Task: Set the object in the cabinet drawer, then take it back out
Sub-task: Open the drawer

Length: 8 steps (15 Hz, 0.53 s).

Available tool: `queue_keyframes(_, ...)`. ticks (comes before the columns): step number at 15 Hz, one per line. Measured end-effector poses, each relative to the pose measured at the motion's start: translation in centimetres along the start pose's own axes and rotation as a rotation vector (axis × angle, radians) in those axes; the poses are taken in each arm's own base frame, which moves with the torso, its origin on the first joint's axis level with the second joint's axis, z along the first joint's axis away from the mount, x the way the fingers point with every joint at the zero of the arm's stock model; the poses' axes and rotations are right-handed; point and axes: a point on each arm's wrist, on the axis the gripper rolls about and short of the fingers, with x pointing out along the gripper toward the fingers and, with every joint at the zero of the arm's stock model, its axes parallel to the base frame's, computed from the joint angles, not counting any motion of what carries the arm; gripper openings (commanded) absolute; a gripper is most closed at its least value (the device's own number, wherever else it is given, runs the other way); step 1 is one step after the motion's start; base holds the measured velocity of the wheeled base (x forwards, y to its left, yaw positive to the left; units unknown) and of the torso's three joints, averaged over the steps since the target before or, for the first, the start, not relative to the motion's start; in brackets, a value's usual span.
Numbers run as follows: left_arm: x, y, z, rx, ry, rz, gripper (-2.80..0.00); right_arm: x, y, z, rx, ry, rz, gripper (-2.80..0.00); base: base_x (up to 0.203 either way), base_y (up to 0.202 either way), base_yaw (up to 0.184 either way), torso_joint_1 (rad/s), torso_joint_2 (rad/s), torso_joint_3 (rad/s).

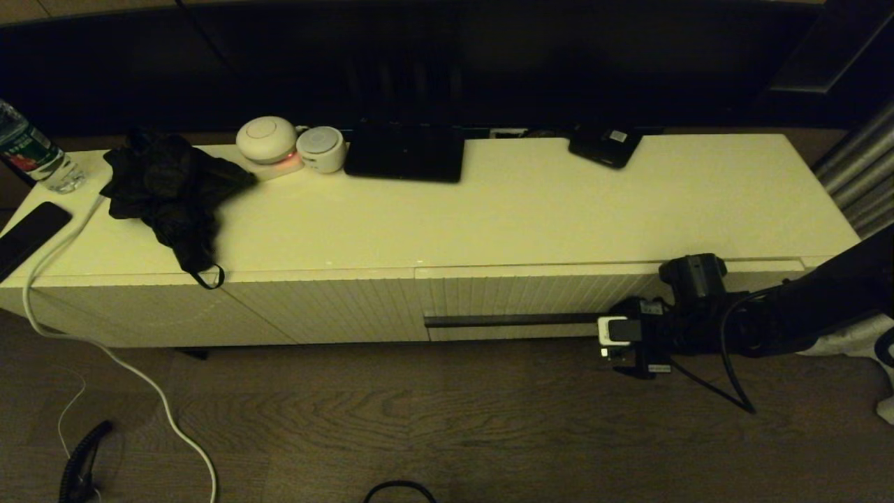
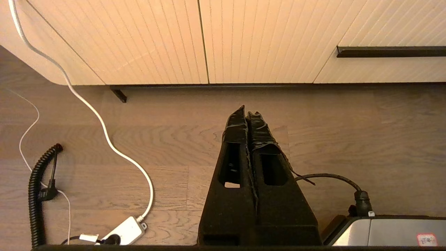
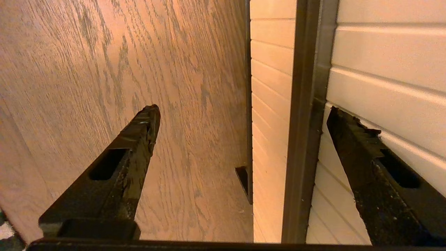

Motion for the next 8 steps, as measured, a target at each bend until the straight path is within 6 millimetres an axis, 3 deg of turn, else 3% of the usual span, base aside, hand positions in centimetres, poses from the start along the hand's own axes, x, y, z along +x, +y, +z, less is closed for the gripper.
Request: queue_keyframes(8,0.0,0.0,0.0,0.0,0.0,0.0,-2.8,0.76,0.88,-0.35,0.008,0.014,0.032,0.0,0.0,0.0,0.0,0.0,0.0,0.0)
